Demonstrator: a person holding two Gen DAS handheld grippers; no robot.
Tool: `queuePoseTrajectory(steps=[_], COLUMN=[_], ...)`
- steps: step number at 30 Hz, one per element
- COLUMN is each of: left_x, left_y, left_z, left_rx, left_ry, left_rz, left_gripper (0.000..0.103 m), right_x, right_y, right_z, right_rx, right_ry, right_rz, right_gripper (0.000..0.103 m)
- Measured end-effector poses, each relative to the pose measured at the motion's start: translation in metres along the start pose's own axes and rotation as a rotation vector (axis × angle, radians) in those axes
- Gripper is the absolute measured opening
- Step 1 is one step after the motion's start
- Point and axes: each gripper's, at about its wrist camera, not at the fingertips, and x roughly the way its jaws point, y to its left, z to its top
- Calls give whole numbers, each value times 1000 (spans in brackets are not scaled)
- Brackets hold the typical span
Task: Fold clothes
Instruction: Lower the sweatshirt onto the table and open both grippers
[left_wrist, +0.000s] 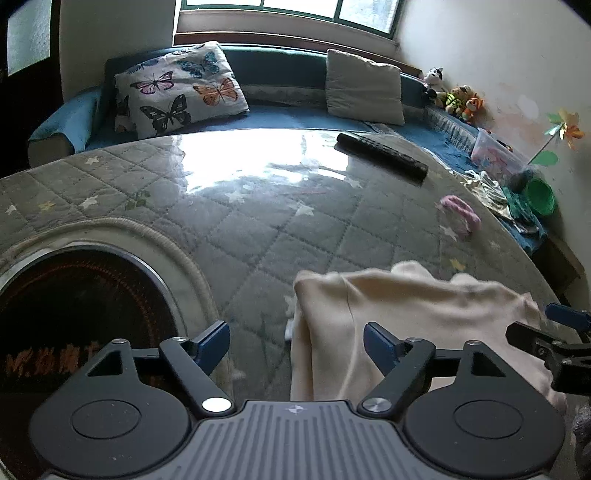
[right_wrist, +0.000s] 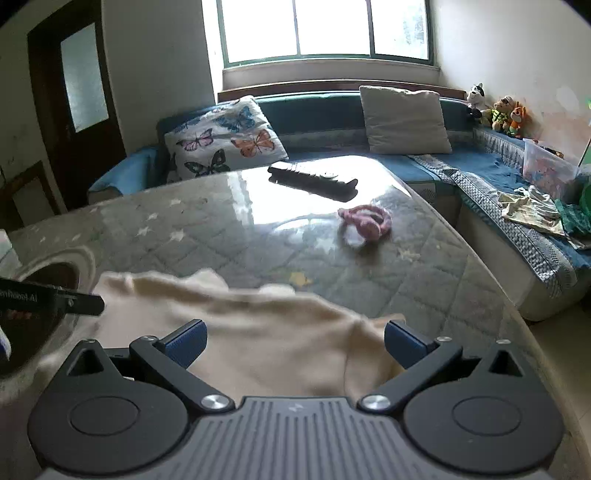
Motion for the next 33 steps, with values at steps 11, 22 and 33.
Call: queuePoseTrajectory(steps=[11, 22, 33], left_x=[-19, -32, -54], left_y=[1, 12, 2], left_z=[-28, -48, -63], left_rx=[20, -7, 38], left_ry=[-5, -3, -40], left_rz=[14, 27, 26], left_gripper=[85, 85, 98], right_x=[-29, -56, -60], right_y=[-9, -29, -49], right_z=[-45, -81, -85], right_rx=[-15, 50, 124], right_ry=[0, -11, -32], right_rz=[-104, -182, -203], right_gripper=[103, 103, 103])
